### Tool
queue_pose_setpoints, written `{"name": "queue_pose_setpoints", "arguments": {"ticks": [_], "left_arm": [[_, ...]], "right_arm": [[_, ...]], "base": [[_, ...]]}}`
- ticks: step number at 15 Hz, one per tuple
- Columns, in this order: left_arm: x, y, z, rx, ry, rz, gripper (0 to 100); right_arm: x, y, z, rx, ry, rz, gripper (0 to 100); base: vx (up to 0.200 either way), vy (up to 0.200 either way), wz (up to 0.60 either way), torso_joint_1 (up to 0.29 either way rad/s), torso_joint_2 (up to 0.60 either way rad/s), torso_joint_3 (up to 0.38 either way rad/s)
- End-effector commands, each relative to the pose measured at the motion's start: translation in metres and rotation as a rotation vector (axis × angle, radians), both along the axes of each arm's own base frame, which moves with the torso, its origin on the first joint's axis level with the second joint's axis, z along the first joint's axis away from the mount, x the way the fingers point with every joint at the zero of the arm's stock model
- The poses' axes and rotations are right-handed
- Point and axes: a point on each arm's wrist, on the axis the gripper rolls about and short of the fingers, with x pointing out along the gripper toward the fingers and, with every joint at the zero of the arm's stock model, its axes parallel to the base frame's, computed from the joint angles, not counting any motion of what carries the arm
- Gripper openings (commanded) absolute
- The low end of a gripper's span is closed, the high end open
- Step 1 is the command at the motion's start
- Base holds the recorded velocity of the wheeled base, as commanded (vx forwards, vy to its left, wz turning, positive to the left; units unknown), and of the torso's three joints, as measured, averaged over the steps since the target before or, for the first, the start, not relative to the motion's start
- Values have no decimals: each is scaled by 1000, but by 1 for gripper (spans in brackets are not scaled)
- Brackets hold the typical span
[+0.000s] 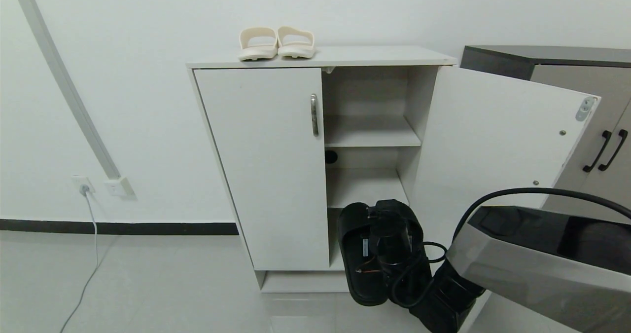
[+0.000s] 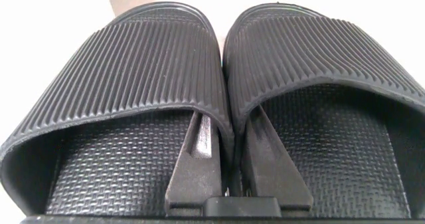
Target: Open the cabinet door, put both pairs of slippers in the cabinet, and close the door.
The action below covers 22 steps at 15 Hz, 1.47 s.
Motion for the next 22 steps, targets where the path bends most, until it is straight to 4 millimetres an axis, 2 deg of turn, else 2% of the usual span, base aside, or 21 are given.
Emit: {"name": "queue_pose_setpoints", "arguments": {"ticks": [1, 11, 14, 18, 22], "left_arm": [[0, 0, 0, 0, 2, 0, 0], [0, 0, 0, 0, 2, 0, 0], [0, 0, 0, -3, 1, 1, 0], [0, 0, 0, -3, 1, 1, 0], [0, 0, 0, -3, 1, 0, 0]], "right_arm": [[3, 1, -3, 0, 1, -2, 0], [19, 4, -19, 6, 2, -10, 0], [23, 3, -23, 15, -20, -22, 0], [24, 5, -27, -3, -139, -8, 0], [25, 5, -26, -7, -155, -6, 0]], "base": [[0, 0, 0, 2, 7, -163], [0, 0, 0, 4, 4, -182], [0, 0, 0, 0, 0, 0], [0, 0, 0, 0, 0, 0], [0, 0, 0, 0, 0, 0]]}}
